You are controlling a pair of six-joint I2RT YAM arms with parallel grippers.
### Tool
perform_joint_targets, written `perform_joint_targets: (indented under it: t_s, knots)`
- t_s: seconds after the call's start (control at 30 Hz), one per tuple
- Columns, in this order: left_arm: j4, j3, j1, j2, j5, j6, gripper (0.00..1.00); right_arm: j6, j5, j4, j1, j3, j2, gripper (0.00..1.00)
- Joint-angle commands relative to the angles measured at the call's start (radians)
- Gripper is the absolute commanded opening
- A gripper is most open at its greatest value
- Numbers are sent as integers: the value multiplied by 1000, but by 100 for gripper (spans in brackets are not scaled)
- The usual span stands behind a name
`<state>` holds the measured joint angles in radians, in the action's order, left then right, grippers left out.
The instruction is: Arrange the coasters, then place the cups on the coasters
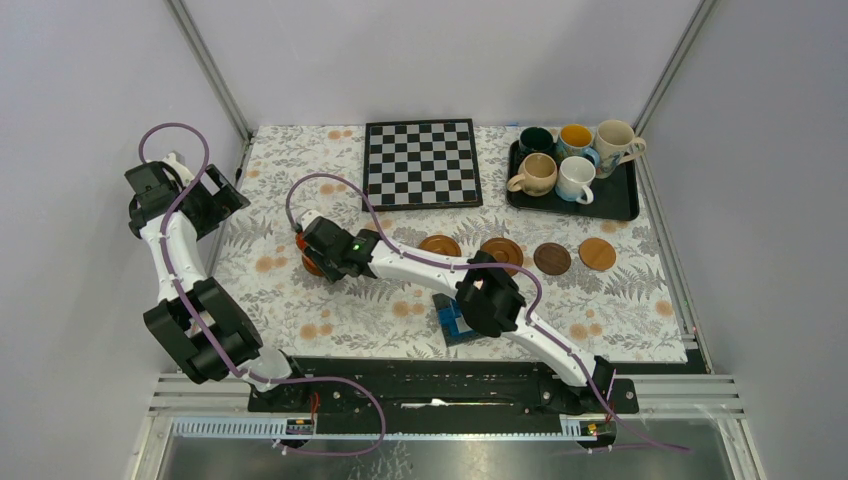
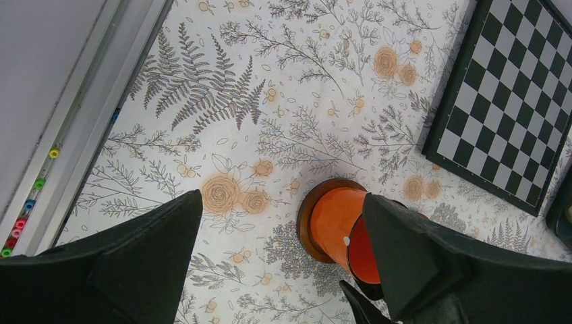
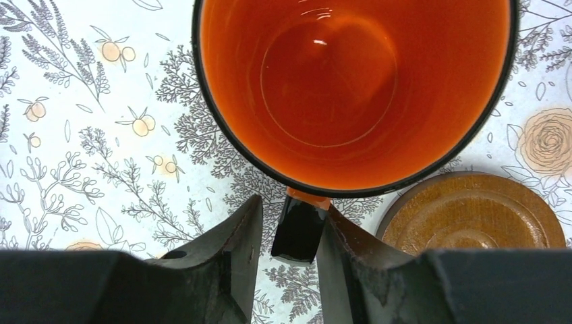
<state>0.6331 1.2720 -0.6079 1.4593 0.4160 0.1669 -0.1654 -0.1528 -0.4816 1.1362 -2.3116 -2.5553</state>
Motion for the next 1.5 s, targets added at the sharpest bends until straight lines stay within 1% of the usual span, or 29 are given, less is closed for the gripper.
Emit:
perform_joint_targets:
  t_s: [0.0,0.13,0.2,0.23,0.33,0.47,0.67,0.73,0.77,0.83,0.9,0.97,1.0,1.03,1.1,1.2,1.23,1.27,1.3,1.37,1.43,1.47]
  knots:
    - [-44,9,-9,-30,21,10,99,-3,29,8,17,0,91,42]
    - [-44,6,-8,-30,25,11,99,8,45,12,17,0,102,44]
    - [-46,6,-9,-30,27,14,99,17,27,10,17,1,108,45]
    - [-48,7,-9,-29,30,15,99,21,12,6,17,3,113,48]
    - [-48,10,-9,-28,30,15,99,30,-5,-12,11,22,137,64]
    - [-53,12,-8,-28,31,10,99,34,35,-11,-13,87,203,75]
    - [-58,4,-4,-38,74,-41,99,73,144,26,-69,165,330,88]
    - [-55,8,2,-39,99,-71,99,84,234,10,-108,164,368,95]
    - [-51,9,9,-38,110,-87,99,88,281,-6,-135,161,386,99]
    - [-37,18,31,-39,119,-121,99,105,382,-23,-202,181,432,100]
    - [-23,31,69,-39,106,-156,99,120,436,-12,-277,241,499,100]
    - [-18,37,112,-43,84,-196,99,114,485,65,-359,362,597,100]
    - [-18,38,131,-46,74,-208,99,110,505,110,-401,426,671,100]
    - [-18,40,153,-47,66,-216,99,110,513,140,-437,492,705,99]
    - [-17,44,174,-45,50,-223,99,118,502,138,-510,560,789,100]
    - [-12,64,188,-33,41,-235,99,156,478,7,-616,567,841,100]
    - [-4,76,190,-25,41,-242,99,190,484,-23,-678,593,864,100]
    - [6,90,191,-14,42,-250,99,224,512,-44,-739,622,891,100]
    - [14,107,193,-4,42,-257,99,252,574,-69,-807,649,910,100]
    - [30,133,193,19,43,-263,99,312,641,-171,-927,652,915,100]
    - [49,159,192,45,55,-259,99,408,625,-306,-1013,632,893,99]
    - [53,173,192,57,62,-256,99,449,614,-347,-1050,635,885,98]
